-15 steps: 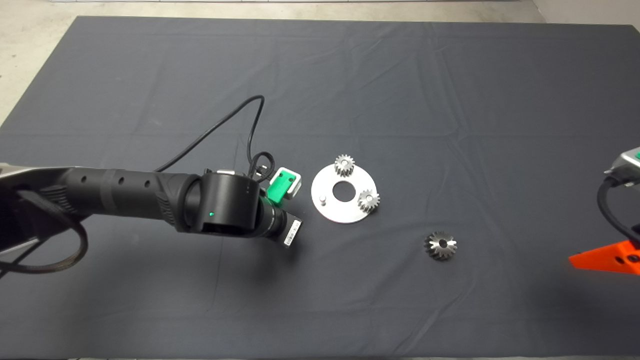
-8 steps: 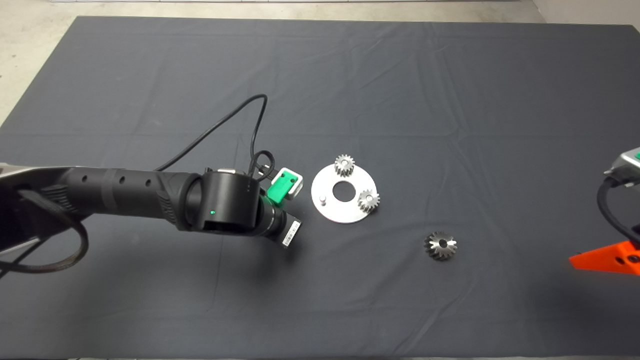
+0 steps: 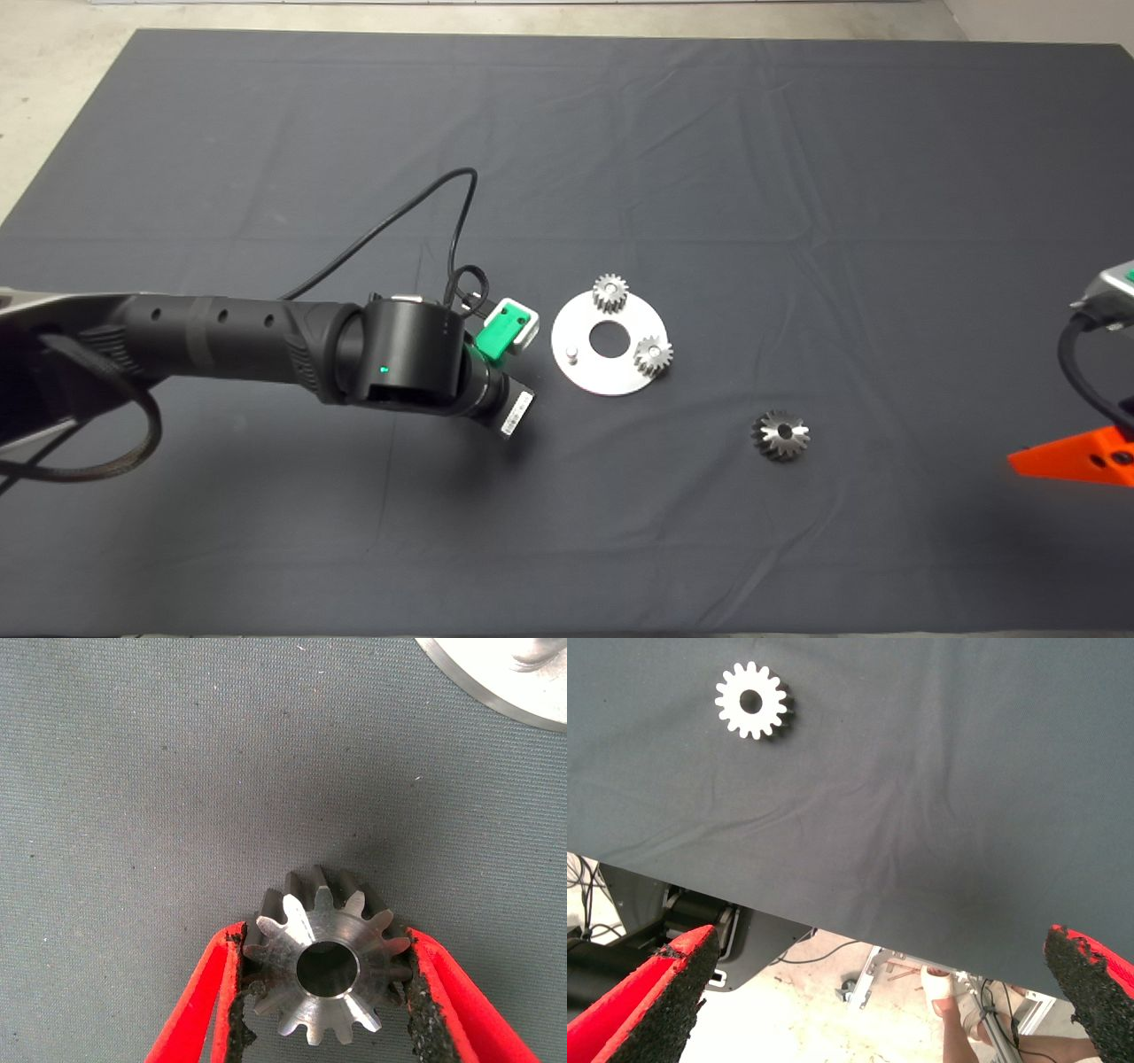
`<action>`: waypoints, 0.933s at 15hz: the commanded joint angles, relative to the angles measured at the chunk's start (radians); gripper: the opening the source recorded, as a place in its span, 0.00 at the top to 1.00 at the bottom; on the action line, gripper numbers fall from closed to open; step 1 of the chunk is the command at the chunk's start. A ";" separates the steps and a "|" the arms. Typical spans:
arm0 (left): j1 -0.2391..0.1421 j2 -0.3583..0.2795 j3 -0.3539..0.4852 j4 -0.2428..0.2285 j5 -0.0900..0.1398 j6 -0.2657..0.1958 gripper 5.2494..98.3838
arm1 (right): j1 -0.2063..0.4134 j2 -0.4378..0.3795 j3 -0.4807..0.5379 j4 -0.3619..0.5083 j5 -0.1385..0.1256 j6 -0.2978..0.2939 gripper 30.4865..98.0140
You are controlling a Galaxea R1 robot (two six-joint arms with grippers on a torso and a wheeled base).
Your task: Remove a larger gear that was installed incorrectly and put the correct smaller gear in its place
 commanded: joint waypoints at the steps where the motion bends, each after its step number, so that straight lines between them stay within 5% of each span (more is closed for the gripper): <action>1: -0.002 -0.003 -0.008 -0.006 0.038 0.010 0.67 | 0.016 -0.002 0.004 0.035 -0.029 0.000 0.02; 7: -0.018 0.018 0.000 -0.058 0.042 0.010 0.71 | 0.017 -0.002 0.004 0.034 -0.031 0.000 0.02; 11: -0.078 0.057 -0.020 -0.067 0.041 -0.035 0.72 | 0.018 -0.002 0.004 0.034 -0.031 0.000 0.02; 14: -0.124 0.118 -0.082 -0.137 0.041 -0.070 0.72 | 0.017 -0.002 0.004 0.037 -0.032 0.001 0.02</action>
